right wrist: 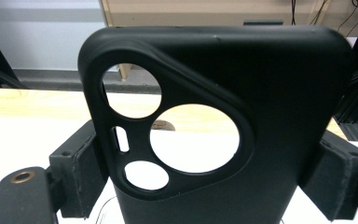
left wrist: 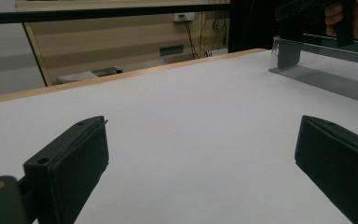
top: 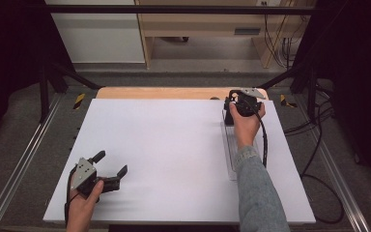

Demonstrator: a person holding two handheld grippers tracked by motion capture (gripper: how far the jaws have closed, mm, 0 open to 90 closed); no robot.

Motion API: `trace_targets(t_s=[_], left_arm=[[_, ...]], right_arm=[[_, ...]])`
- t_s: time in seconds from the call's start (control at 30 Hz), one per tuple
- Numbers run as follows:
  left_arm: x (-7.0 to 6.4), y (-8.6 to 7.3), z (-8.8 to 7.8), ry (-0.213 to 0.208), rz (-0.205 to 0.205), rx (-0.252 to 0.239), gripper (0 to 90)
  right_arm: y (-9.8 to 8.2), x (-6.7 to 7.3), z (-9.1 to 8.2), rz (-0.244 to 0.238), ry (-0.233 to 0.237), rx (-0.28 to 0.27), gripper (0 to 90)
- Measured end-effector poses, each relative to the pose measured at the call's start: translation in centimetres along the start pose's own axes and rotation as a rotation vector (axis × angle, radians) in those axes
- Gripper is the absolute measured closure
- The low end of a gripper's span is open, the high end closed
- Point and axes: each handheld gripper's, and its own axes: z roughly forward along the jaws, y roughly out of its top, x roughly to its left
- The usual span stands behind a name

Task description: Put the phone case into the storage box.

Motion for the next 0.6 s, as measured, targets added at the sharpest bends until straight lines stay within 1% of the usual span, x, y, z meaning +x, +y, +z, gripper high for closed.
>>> trace_targets(t_s=[0.6], left_arm=[[0.01, 0.06, -0.07, -0.001, 0.003, -0.007, 2.9]], right_arm=[[0.01, 0.07, 0.21, 0.002, -0.002, -0.001, 14.1]])
